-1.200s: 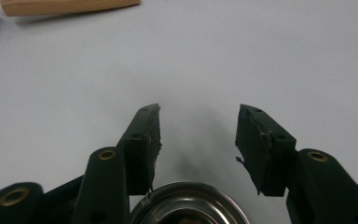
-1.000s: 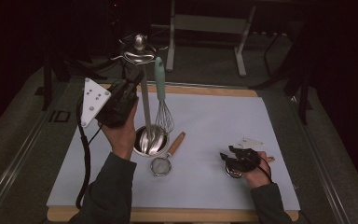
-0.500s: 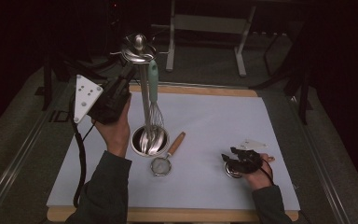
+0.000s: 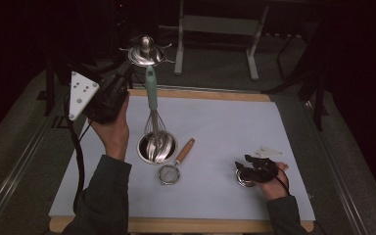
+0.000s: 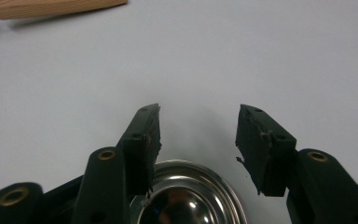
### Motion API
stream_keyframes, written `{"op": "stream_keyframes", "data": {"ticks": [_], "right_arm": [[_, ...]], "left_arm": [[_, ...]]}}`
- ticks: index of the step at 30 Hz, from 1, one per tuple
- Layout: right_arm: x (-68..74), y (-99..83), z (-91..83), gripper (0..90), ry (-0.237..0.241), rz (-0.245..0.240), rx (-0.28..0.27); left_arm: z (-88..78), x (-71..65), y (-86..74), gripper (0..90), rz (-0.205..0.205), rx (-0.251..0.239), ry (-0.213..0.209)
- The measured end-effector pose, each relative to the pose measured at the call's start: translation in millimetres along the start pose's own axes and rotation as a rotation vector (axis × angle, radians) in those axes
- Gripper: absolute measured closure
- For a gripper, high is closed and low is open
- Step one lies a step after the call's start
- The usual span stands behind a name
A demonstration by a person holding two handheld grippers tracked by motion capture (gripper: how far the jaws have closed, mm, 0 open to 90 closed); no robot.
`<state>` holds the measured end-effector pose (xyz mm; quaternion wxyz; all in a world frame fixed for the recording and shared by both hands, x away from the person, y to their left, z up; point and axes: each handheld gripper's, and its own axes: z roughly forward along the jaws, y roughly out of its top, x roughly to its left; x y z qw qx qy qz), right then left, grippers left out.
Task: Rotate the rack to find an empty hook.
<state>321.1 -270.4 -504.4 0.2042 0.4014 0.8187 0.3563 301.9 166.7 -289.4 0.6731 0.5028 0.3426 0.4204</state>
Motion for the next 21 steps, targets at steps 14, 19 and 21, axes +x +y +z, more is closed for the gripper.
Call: {"op": "stream_keyframes", "data": {"ticks": [14,19,21], "right_arm": [[-1.6,-1.5,-1.5,49.4,-0.005,0.0,-0.002],[-1.7,-1.7,-1.5,49.4,-0.005,-0.001,-0.002],[-1.6,-2.1,-1.0,49.4,-0.005,0.002,0.001]], "left_arm": [[8.6,14.3,2.2,89.8,-0.012,0.019,0.051],[12.5,17.6,3.2,89.8,-0.028,0.029,0.06],[13.7,18.1,2.9,89.8,-0.025,0.03,0.066]]}}
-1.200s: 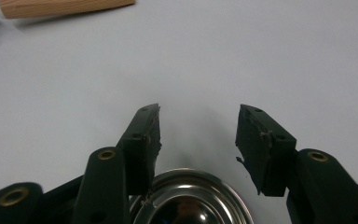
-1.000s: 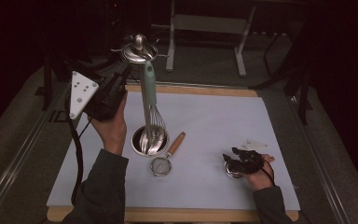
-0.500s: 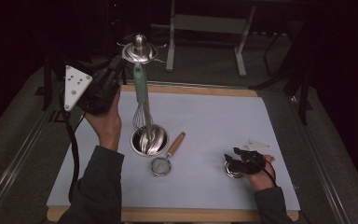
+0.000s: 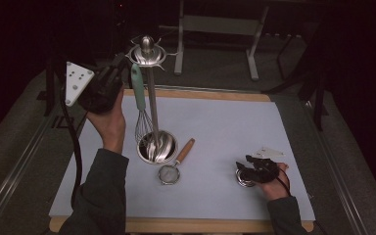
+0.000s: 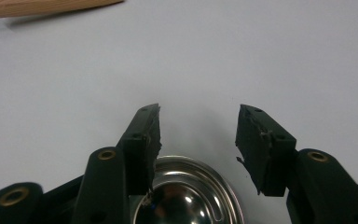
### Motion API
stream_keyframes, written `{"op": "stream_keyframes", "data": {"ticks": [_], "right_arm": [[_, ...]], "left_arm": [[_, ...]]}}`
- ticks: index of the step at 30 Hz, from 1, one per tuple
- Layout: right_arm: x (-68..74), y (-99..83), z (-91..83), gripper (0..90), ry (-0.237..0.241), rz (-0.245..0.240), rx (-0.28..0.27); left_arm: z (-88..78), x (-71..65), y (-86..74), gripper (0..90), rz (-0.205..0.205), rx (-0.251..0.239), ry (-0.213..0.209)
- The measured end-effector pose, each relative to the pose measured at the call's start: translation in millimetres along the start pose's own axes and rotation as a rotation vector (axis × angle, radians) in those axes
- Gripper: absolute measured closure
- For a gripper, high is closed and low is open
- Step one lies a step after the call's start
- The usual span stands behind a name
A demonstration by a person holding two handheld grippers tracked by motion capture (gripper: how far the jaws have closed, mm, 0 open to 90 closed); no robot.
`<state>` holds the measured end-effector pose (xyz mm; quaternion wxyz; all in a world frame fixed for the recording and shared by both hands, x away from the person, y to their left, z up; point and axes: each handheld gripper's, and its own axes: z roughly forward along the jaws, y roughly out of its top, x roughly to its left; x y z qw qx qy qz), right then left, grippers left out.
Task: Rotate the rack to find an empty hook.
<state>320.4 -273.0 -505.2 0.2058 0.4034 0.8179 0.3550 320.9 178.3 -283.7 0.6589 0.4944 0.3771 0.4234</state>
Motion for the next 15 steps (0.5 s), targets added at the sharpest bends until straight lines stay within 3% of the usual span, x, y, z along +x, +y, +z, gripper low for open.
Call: {"op": "stream_keyframes", "data": {"ticks": [15], "right_arm": [[0.2,-0.8,-0.5,49.4,-0.005,-0.002,0.003]], "left_arm": [[8.1,3.5,1.6,89.8,0.012,0.026,0.025]]}}
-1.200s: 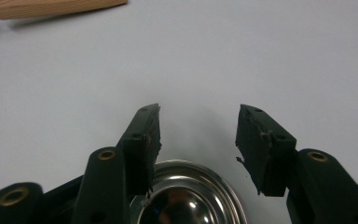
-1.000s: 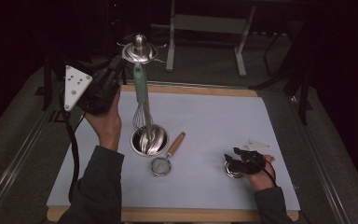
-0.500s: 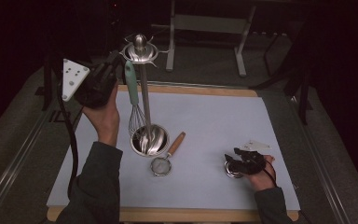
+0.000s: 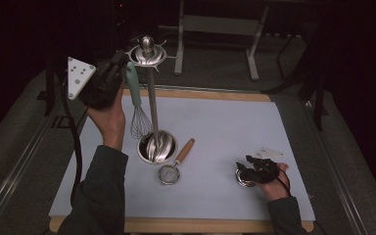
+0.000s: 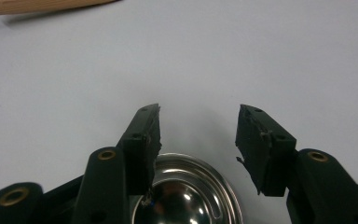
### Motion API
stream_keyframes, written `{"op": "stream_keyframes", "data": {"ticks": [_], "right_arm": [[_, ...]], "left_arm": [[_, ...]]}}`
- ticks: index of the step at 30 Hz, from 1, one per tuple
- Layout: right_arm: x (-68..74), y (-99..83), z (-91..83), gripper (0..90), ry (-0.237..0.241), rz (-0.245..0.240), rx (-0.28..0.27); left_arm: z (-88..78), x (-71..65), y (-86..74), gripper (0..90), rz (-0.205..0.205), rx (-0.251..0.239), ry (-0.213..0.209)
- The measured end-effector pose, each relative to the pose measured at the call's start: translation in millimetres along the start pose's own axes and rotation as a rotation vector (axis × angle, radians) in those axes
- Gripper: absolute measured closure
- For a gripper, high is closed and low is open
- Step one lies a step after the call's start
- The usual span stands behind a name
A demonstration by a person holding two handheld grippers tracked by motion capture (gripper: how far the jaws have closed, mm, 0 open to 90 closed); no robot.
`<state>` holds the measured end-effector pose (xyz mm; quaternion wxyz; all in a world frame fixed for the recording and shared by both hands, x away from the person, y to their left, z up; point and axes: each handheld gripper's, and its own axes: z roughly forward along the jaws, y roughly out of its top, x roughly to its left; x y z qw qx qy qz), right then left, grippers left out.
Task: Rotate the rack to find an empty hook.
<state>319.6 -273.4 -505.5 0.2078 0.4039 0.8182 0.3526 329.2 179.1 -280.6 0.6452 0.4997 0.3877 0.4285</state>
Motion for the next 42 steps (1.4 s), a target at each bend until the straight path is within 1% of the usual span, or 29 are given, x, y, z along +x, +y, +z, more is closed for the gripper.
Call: {"op": "stream_keyframes", "data": {"ticks": [6,10,13,16,19,22,23,25,26,27,29,30,31,33,35,36,37,39,40,41,42], "right_arm": [[-0.6,-0.4,-0.4,49.5,-0.009,-0.005,-0.001],[-1.7,-0.6,-2.1,49.5,-0.01,-0.002,-0.005],[-2.0,-1.0,-2.6,49.5,-0.011,0.004,-0.006],[-2.3,-1.6,-2.7,49.5,-0.013,0.002,-0.002],[-3.1,-2.2,-2.8,49.6,-0.017,0.003,0.0],[-3.5,-2.4,-2.8,49.5,-0.018,0.006,-0.003],[-3.5,-2.3,-3.2,49.5,-0.02,0.005,-0.002],[-3.2,-2.2,-3.7,49.6,-0.021,0.004,-0.003],[-3.2,-2.2,-3.7,49.6,-0.021,0.004,-0.003],[-2.7,-2.2,-4.1,49.5,-0.021,0.003,-0.005],[-2.3,-2.1,-4.4,49.5,-0.023,0.0,-0.002],[-2.3,-2.1,-4.4,49.5,-0.023,0.0,-0.002],[-2.0,-1.9,-5.0,49.5,-0.026,-0.002,-0.001],[-2.5,-2.0,-5.3,49.5,-0.029,-0.002,-0.002],[-2.7,-2.4,-5.7,49.5,-0.031,0.001,-0.002],[-2.7,-2.4,-5.7,49.5,-0.031,0.001,-0.002],[-2.7,-2.7,-6.3,49.5,-0.035,0.003,-0.002],[-3.1,-3.1,-6.6,49.5,-0.033,0.002,-0.005],[-3.3,-3.1,-6.8,49.5,-0.033,0.001,-0.007],[-3.4,-3.0,-6.8,49.5,-0.033,0.0,-0.008],[-3.3,-3.0,-6.8,49.5,-0.033,0.0,-0.008]], "left_arm": [[2.4,0.5,0.2,89.8,0.003,0.006,0.002],[1.2,0.1,0.1,89.7,0.004,0.008,-0.005],[-1.9,-0.3,-0.3,89.7,0.013,0.008,-0.015],[-4.5,0.0,-0.3,89.8,0.018,0.005,-0.009],[-11.3,1.6,-1.2,89.8,0.021,-0.003,-0.013],[-16.1,2.0,-2.1,89.8,0.021,0.001,-0.024],[-23.2,1.3,-4.3,89.8,0.026,-0.007,-0.033],[-31.5,0.9,-8.1,89.8,0.024,-0.015,-0.043],[-31.5,0.9,-8.1,89.8,0.024,-0.015,-0.043],[-38.6,0.6,-12.8,89.8,0.024,-0.013,-0.048],[-46.6,0.6,-19.6,89.8,0.014,-0.017,-0.048],[-46.6,0.6,-19.6,89.8,0.014,-0.017,-0.048],[-55.5,-0.4,-28.5,89.8,0.007,-0.018,-0.048],[-62.8,-1.8,-38.5,89.8,0.004,-0.006,-0.051],[-68.8,-3.5,-49.1,89.8,0.01,0.014,-0.054],[-68.8,-3.5,-49.1,89.8,0.01,0.014,-0.054],[-73.3,-5.0,-59.8,89.8,0.011,0.043,-0.06],[-76.6,-5.7,-70.5,89.7,0.013,0.076,-0.068],[-76.6,-5.7,-70.5,89.8,0.013,0.076,-0.068],[-79.8,-7.0,-81.0,89.8,0.011,0.102,-0.079],[-80.9,-7.6,-85.9,89.8,0.016,0.118,-0.083]]}}
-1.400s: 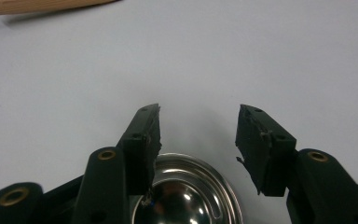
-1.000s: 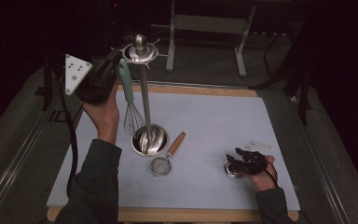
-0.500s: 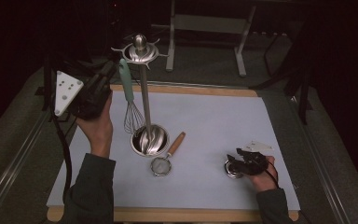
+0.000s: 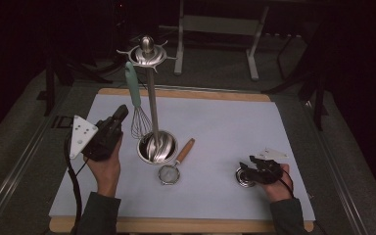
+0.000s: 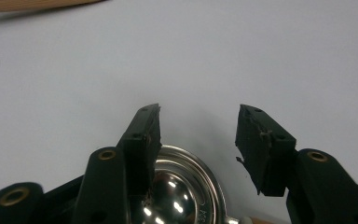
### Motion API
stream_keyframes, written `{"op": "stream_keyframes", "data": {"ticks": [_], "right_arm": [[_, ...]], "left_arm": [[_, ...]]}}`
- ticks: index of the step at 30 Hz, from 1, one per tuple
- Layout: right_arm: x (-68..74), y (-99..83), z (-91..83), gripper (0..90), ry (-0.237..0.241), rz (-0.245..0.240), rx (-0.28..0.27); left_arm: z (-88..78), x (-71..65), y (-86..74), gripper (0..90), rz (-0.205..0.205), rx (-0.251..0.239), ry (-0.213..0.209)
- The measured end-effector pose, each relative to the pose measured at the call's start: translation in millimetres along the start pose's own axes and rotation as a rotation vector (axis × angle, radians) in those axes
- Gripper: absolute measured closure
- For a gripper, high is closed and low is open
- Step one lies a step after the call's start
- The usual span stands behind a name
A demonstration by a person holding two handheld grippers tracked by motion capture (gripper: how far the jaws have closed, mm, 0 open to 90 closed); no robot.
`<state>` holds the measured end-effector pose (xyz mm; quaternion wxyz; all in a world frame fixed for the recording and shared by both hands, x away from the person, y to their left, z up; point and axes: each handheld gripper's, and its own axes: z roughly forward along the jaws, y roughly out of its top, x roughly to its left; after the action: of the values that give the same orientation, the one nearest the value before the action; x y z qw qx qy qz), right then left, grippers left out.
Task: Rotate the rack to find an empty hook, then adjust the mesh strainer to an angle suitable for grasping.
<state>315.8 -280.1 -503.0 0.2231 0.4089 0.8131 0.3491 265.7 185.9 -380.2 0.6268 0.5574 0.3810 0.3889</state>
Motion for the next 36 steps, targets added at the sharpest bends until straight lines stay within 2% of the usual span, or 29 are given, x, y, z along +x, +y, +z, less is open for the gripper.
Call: {"op": "stream_keyframes", "data": {"ticks": [3,4,5,6,7,11,12,13,14,17,18,20,23,24,27,34,35,36], "right_arm": [[0.6,-0.3,0.2,49.5,-0.001,0.002,0.006],[0.6,-0.3,0.3,49.5,0.0,0.0,0.007],[0.5,-0.2,0.4,49.5,0.001,-0.003,0.005],[0.4,0.0,0.3,49.5,0.004,0.0,0.003],[0.3,0.2,0.2,49.5,0.012,0.003,-0.001],[0.5,0.5,-0.3,49.4,0.017,0.002,-0.003],[0.4,0.5,-0.4,49.4,0.019,0.004,-0.004],[0.3,0.5,-0.4,49.4,0.019,0.005,-0.005],[0.3,0.5,-0.4,49.4,0.019,0.005,-0.005],[0.3,0.5,-0.6,49.4,0.025,0.008,-0.005],[0.3,0.5,-0.6,49.4,0.025,0.008,-0.005],[0.3,0.5,-0.6,49.4,0.026,0.007,-0.005],[0.4,0.3,-0.2,49.4,0.028,0.006,-0.003],[0.4,0.2,0.1,49.4,0.028,0.005,-0.002],[1.0,0.2,0.7,49.4,0.029,0.006,0.001],[1.4,0.0,1.5,49.3,0.03,0.005,0.003],[1.2,-0.3,1.8,49.4,0.031,0.006,0.003],[1.2,-0.3,1.8,49.4,0.031,0.006,0.003]], "left_arm": [[-1.9,-2.5,-14.5,89.7,0.003,0.047,-0.018],[-1.9,-2.5,-14.5,89.7,0.003,0.047,-0.018],[-1.7,-3.4,-22.7,89.5,0.006,0.079,-0.032],[-1.7,-3.4,-22.7,89.2,0.006,0.079,-0.032],[-0.8,-3.2,-28.9,89.0,0.004,0.105,-0.039],[1.1,-5.2,-39.9,88.8,0.025,0.16,-0.048],[1.1,-5.2,-39.9,88.6,0.025,0.16,-0.048],[2.2,-6.3,-45.4,88.2,0.035,0.191,-0.042],[2.2,-6.3,-45.4,88.2,0.035,0.191,-0.042],[2.7,-6.1,-60.3,88.0,0.029,0.249,-0.04],[2.7,-6.1,-60.3,87.9,0.029,0.249,-0.04],[3.3,-6.3,-70.9,87.8,0.037,0.296,-0.04],[3.9,-6.1,-80.4,87.4,0.044,0.339,-0.051],[3.9,-6.1,-80.4,87.3,0.044,0.339,-0.051],[4.2,-8.0,-93.0,87.2,0.049,0.396,-0.065],[4.2,-14.5,-111.8,86.7,0.059,0.464,-0.089],[4.5,-18.7,-118.3,86.8,0.072,0.491,-0.102],[4.5,-18.7,-118.3,86.7,0.072,0.491,-0.102]]}}
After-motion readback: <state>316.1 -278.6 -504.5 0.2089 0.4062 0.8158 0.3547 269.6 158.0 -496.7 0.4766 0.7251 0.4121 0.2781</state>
